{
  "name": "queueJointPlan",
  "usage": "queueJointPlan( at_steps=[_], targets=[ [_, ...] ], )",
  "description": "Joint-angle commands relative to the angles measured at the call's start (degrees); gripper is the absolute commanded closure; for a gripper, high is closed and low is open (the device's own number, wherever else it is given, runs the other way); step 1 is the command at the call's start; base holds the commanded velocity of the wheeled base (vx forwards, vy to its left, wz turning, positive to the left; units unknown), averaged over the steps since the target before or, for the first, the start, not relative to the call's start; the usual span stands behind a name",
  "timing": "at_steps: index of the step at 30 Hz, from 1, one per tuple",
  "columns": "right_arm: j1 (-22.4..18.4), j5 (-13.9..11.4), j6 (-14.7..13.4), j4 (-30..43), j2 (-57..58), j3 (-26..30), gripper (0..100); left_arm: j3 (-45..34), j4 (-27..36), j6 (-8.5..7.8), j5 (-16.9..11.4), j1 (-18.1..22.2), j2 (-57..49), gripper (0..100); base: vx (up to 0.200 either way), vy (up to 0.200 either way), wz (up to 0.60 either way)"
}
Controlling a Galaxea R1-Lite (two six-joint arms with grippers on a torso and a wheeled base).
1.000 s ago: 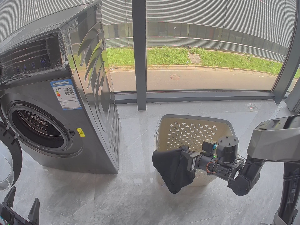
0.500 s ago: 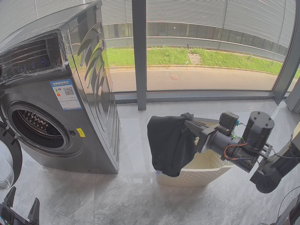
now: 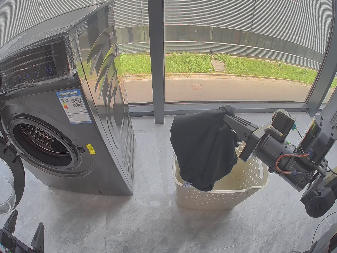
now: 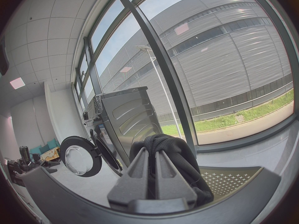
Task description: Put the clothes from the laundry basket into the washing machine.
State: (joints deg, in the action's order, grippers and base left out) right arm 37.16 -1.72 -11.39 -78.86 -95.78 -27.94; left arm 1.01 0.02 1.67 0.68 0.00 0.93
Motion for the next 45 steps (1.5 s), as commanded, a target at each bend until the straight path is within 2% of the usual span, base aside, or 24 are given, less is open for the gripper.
queueJointPlan(
  at_steps=[1,3,7,16,17,19,21,45],
  targets=[
    [-0.1,0.0,0.0,-0.2,0.7,0.3,100,-0.9,0.0,0.18,0.0,-0.1,-0.9,0,-0.200,0.000,0.00],
    [-0.1,0.8,0.1,-0.2,0.7,0.2,100,-0.9,0.0,0.35,0.0,0.0,-0.9,0,-0.200,0.000,0.00],
    [0.0,4.7,0.3,-0.1,0.7,-0.4,100,-0.9,0.0,0.35,0.0,0.0,-0.9,0,-0.150,0.000,0.00],
    [0.6,5.8,0.2,-0.1,0.8,-1.1,100,-0.8,0.0,0.53,-0.1,0.0,-0.9,0,0.000,0.000,0.00],
    [0.7,6.5,0.1,-0.1,0.8,-1.2,100,-0.9,0.0,0.53,-0.1,0.0,-0.9,0,0.000,0.000,0.00],
    [0.9,10.2,0.2,-0.1,0.7,-1.9,100,-0.9,0.0,0.53,-0.1,0.0,-0.9,0,0.000,0.100,0.00],
    [1.7,12.7,0.1,0.0,0.7,-2.7,100,-0.8,0.1,0.53,-0.1,0.0,-0.9,0,0.000,0.200,0.00],
    [1.5,13.7,0.0,0.3,0.4,-2.4,100,-0.9,0.0,0.44,0.0,0.0,-0.9,0,0.000,0.200,0.00]
  ],
)
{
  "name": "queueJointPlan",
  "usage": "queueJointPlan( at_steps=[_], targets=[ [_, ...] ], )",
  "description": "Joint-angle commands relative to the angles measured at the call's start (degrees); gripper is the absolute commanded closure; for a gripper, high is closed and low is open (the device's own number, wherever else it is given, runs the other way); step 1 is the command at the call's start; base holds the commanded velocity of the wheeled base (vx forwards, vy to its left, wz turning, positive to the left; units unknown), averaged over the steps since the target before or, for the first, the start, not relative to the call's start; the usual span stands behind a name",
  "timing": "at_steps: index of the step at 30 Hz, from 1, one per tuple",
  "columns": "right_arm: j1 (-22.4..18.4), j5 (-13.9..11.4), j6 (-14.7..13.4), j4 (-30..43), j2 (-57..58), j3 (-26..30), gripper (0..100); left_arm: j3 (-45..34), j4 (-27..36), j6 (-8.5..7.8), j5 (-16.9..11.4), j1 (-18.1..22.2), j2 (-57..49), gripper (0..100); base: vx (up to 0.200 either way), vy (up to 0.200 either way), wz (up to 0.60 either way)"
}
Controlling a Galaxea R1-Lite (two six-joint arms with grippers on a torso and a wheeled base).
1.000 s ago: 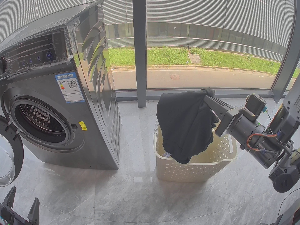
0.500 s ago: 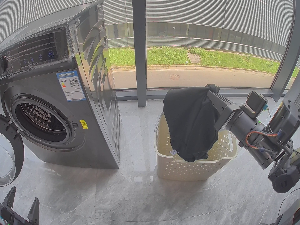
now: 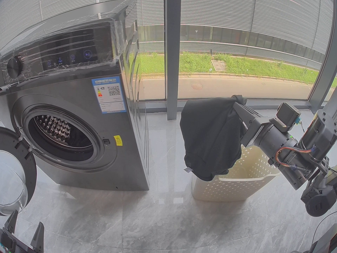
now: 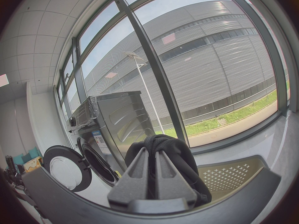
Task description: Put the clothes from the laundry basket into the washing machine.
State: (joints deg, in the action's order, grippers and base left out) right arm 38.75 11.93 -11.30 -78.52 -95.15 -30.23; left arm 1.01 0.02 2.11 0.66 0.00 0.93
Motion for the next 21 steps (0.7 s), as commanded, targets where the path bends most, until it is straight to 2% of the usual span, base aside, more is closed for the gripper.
queueJointPlan(
  at_steps=[1,21],
  targets=[
    [-0.1,0.0,0.0,-0.1,-0.2,-0.2,100,-0.9,0.0,0.00,0.0,-0.1,-0.9,0,0.000,0.200,0.00],
    [-0.3,-0.2,-0.3,-0.3,-0.6,-0.4,100,-0.9,0.0,0.00,0.0,0.0,-0.9,0,0.000,0.200,0.00]
  ],
)
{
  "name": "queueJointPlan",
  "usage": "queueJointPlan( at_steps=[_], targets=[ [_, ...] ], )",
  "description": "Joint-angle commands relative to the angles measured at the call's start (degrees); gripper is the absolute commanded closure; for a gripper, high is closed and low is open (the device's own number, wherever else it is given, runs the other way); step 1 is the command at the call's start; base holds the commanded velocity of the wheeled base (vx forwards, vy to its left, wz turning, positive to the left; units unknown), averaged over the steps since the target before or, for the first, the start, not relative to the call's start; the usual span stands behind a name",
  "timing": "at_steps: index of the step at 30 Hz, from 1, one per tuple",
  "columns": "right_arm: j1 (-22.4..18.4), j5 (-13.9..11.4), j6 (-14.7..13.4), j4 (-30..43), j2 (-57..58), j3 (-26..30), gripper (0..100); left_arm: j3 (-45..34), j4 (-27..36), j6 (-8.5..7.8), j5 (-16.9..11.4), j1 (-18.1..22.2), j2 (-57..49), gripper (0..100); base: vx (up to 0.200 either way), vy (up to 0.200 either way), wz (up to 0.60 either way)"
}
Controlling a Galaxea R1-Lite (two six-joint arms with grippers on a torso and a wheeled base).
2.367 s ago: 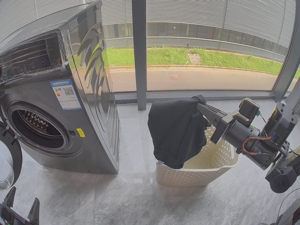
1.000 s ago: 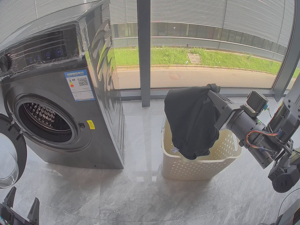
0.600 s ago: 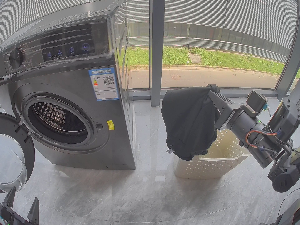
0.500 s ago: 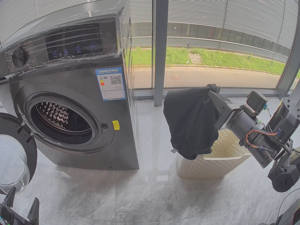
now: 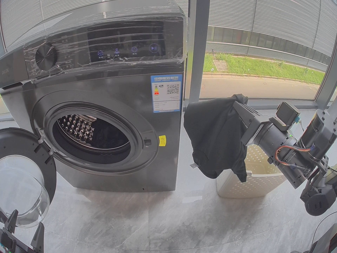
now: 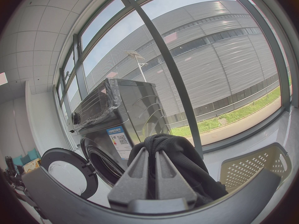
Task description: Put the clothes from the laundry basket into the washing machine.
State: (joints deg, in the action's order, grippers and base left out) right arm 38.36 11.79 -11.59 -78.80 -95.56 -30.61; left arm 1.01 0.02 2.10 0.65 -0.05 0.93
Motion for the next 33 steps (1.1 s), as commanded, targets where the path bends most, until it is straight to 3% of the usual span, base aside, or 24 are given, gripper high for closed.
queueJointPlan(
  at_steps=[1,6,21,33],
  targets=[
    [0.2,0.0,0.0,0.0,-0.2,0.1,100,-0.9,0.0,0.01,0.0,0.0,-0.9,0,0.000,0.000,0.00],
    [0.5,0.0,0.0,0.0,-0.2,0.2,100,-0.9,0.0,0.01,0.1,0.0,-0.9,0,0.000,0.000,0.00],
    [0.6,-0.2,-0.1,0.0,-0.2,0.6,100,-0.8,0.0,0.10,0.0,0.0,-0.9,0,-0.200,0.000,0.00],
    [0.7,-0.5,-0.2,0.0,-0.6,1.4,100,-0.9,0.0,0.28,0.0,0.0,-0.9,0,0.000,0.000,0.00]
  ],
)
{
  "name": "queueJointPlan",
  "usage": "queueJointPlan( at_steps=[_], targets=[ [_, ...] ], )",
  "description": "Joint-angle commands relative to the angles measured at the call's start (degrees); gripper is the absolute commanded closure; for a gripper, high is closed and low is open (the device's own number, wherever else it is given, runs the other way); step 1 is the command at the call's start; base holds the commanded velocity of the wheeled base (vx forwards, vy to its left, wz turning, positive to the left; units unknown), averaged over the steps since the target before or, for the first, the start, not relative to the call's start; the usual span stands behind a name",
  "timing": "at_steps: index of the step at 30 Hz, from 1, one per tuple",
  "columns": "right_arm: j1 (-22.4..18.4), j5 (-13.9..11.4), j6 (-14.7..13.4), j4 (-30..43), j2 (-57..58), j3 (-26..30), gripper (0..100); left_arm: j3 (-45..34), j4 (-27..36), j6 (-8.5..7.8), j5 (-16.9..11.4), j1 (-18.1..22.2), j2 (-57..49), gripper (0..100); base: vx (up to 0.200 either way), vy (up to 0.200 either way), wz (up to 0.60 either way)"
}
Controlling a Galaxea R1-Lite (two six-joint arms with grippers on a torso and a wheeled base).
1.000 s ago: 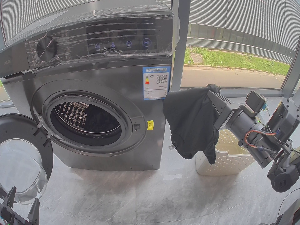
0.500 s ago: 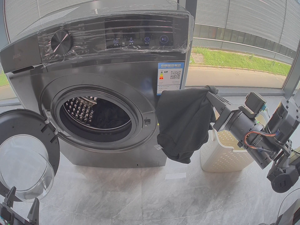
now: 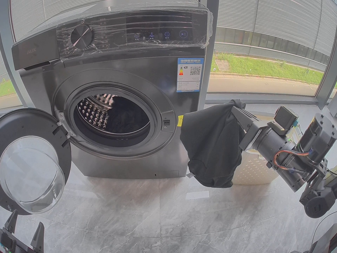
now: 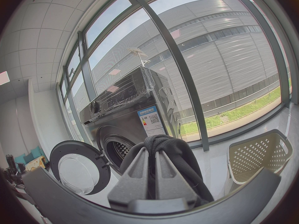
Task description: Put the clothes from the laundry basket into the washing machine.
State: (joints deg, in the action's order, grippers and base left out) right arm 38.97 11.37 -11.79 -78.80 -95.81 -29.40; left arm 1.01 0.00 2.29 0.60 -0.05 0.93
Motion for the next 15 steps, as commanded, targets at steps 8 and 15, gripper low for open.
queueJointPlan(
  at_steps=[8,15],
  targets=[
    [0.1,0.1,0.0,0.0,-0.5,0.3,100,-0.8,0.0,0.17,0.0,0.0,-0.9,0,0.000,0.200,0.00],
    [0.1,-0.1,0.0,0.0,-0.7,0.9,100,-0.8,0.0,0.08,0.0,0.0,-0.9,0,0.000,0.200,0.00]
  ],
)
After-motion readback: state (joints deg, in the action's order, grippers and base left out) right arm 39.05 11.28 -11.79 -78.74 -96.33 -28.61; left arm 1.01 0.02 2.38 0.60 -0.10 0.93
